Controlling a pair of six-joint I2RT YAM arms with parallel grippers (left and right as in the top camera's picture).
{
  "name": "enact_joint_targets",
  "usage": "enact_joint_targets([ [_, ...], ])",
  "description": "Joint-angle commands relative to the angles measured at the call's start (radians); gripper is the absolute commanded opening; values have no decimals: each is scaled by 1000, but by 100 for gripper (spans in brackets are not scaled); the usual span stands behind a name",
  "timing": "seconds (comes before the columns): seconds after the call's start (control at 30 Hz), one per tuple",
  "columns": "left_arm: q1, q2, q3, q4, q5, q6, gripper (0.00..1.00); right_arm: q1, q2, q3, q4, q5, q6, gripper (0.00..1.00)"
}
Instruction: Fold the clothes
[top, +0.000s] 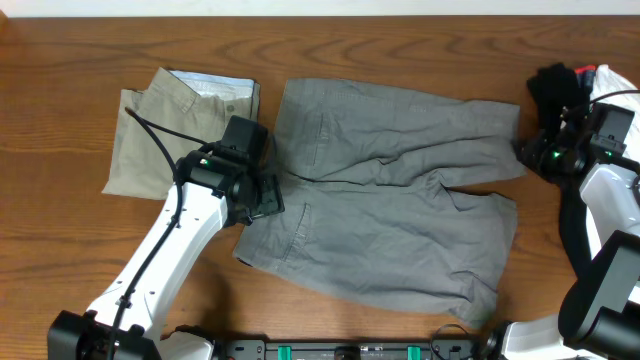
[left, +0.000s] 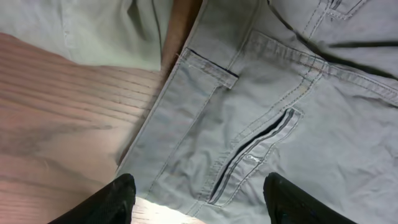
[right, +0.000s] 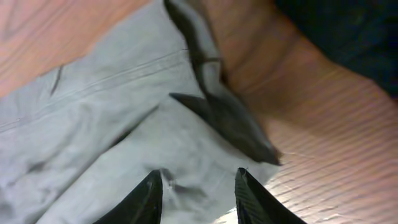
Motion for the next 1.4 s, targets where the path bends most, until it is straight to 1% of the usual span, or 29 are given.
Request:
enact_joint_targets([
  [0.0, 4, -8, 19, 8, 18, 61, 68, 0, 4, 10, 43, 16, 21, 38],
  [0.07, 4, -8, 19, 19, 21, 70, 68, 0, 7, 10, 101, -3, 21, 40],
  [0.13, 4, -8, 19, 30, 21, 70, 68, 2, 22, 10, 180, -9, 21, 45],
  [0.23, 4, -8, 19, 37, 22, 70, 68, 11, 71, 10, 299, -32, 21, 47],
  [0.4, 4, -8, 19, 36, 30, 70, 68, 27, 208, 10, 449, -33, 41, 50],
  [0.5, 4, -8, 19, 36, 44, 70, 68, 26, 273, 10, 519, -72, 74, 50],
  [0.63, 4, -8, 19, 37, 44, 70, 68, 29, 316, 10, 562, -121, 109, 50],
  [0.7, 4, -8, 19, 37, 44, 70, 68, 34, 323, 10, 562, -123, 116, 43],
  [0.8, 4, -8, 19, 40, 44, 70, 68, 45, 326, 10, 573, -131, 115, 37],
  [0.97, 4, -8, 19, 45, 44, 70, 68, 64, 327, 10, 569, -131, 115, 24],
  [1.03, 4, -8, 19, 44, 44, 70, 68, 66, 326, 10, 582, -156, 116, 14],
  [1.1, 4, -8, 19, 44, 44, 70, 68, 56, 321, 18, 616, -232, 116, 4],
  [1.13, 4, -8, 19, 44, 44, 70, 68, 46, 313, 29, 632, -299, 116, 1],
  [1.27, 4, -8, 19, 45, 43, 70, 68, 11, 269, 89, 632, -486, 160, 1],
  [1.37, 4, -8, 19, 51, 43, 70, 68, -10, 240, 126, 629, -531, 187, 1],
])
